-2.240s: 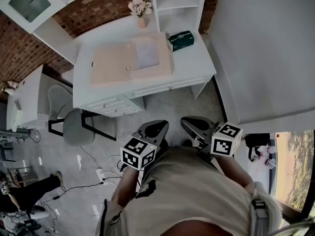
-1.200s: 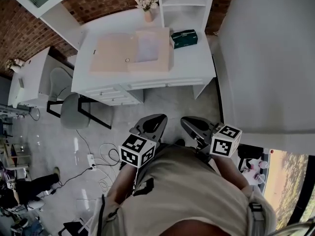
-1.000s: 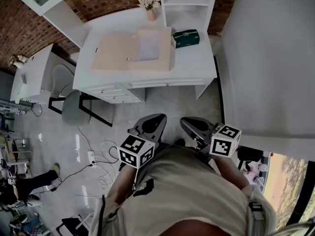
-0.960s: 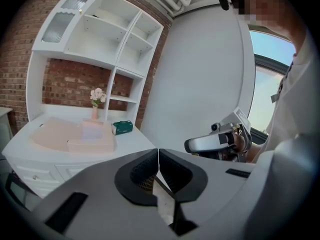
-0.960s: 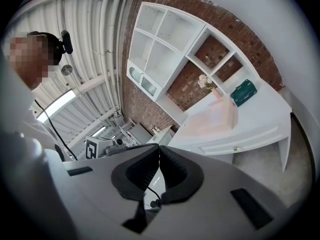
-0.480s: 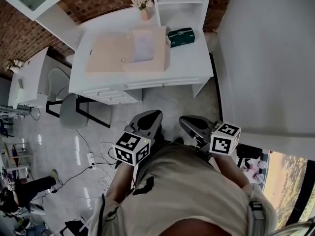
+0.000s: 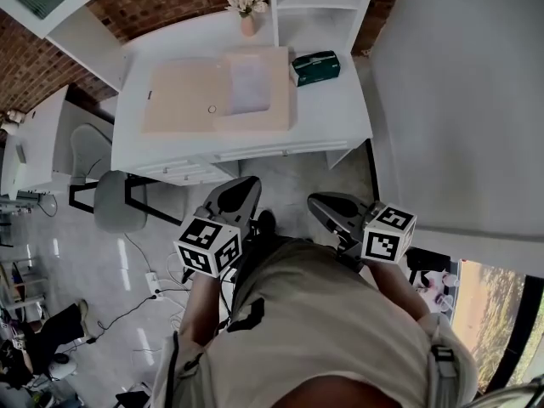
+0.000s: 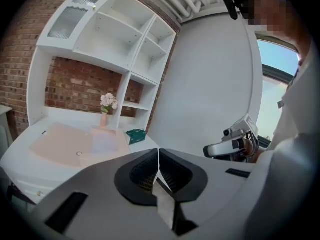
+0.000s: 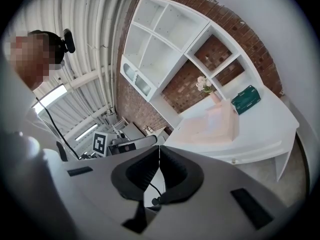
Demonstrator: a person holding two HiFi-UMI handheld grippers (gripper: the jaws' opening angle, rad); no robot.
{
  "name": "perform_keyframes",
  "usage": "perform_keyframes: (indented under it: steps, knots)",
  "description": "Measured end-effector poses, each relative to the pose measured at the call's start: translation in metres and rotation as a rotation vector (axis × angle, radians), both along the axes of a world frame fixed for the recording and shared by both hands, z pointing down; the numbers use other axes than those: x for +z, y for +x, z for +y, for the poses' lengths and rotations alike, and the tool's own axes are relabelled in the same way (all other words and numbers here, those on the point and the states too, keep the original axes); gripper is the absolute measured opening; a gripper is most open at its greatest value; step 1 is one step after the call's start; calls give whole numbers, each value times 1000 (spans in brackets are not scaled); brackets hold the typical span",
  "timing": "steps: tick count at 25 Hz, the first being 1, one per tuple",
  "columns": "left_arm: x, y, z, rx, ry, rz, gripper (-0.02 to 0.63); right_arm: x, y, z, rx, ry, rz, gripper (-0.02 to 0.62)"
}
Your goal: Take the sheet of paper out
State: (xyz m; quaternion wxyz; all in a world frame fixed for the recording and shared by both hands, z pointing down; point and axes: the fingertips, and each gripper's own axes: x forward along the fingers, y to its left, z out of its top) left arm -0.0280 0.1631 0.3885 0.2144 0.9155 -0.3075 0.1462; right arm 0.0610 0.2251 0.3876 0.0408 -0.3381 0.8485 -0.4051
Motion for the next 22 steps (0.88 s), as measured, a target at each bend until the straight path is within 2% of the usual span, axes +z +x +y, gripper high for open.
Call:
perform_keyframes:
  steps: [4, 7, 10, 14, 22]
  knots:
    - [-1, -17, -18, 33, -6, 5, 21, -8, -20, -21, -27, 6, 8, 26]
    - [1, -31, -30, 76, 14, -32, 21, -10, -35, -37, -36, 4, 9, 26]
    - [5, -53, -42, 69, 18, -58, 21, -7, -53, -49, -54, -6, 28, 26]
    - [7, -77, -57, 49, 1, -44, 21, -7, -73, -62, -79, -13, 52, 26]
    - [16, -93, -68, 75, -3, -38, 21, -2, -101, -85, -85, -47, 55, 26]
